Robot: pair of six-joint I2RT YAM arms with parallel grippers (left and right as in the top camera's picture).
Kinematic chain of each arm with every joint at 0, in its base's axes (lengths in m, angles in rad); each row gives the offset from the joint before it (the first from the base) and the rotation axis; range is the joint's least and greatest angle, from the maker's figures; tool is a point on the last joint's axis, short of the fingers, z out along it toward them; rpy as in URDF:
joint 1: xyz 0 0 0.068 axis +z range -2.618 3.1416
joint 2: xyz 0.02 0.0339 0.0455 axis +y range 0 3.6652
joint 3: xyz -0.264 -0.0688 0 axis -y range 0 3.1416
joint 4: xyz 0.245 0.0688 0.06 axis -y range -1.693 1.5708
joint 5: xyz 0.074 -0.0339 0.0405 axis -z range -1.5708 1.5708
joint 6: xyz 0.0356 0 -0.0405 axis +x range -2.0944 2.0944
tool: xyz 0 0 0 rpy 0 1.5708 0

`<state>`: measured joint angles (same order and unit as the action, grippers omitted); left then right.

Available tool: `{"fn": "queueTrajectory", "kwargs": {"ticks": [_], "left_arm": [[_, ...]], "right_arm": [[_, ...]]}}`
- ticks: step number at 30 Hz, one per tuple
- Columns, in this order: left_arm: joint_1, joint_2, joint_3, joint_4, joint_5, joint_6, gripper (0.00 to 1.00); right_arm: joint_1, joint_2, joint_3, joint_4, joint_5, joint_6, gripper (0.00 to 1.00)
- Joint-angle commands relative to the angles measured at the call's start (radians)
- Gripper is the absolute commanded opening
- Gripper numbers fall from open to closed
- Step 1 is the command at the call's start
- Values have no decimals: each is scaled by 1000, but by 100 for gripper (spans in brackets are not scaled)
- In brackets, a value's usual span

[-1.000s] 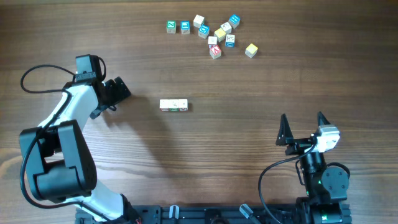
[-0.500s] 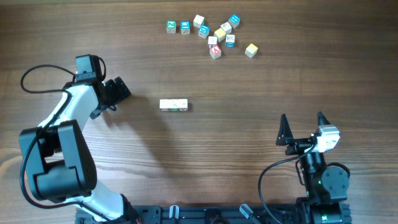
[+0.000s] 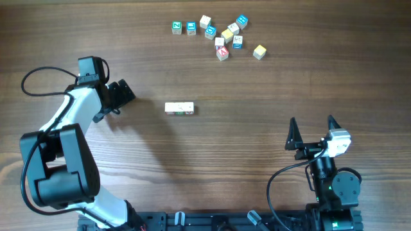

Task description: Form a horizontal line

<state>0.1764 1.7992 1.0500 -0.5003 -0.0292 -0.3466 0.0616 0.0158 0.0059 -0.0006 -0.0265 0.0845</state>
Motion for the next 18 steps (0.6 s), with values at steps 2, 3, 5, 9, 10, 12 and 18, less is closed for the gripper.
{"fn": "queueTrajectory", "kwargs": {"ticks": [2, 3, 5, 9, 10, 12, 18], "left_arm": [[3, 8, -5, 0, -6, -6, 100], [3, 8, -5, 0, -6, -6, 100], [3, 8, -5, 0, -6, -6, 100], [3, 8, -5, 0, -6, -6, 100], [3, 7, -5, 0, -6, -6, 100], [3, 8, -5, -1, -6, -6, 100], [3, 8, -5, -1, -6, -6, 100]], "right_arm": [[-3, -5, -1, 3, -17, -6, 100], [-3, -5, -1, 3, -17, -6, 100], [-3, -5, -1, 3, -17, -6, 100], [-7, 8, 0, 17, 134, -524, 100], [-7, 8, 0, 18, 134, -701, 100], [-7, 8, 0, 18, 134, -929, 100], [-7, 8, 0, 18, 134, -1589, 100]]}}
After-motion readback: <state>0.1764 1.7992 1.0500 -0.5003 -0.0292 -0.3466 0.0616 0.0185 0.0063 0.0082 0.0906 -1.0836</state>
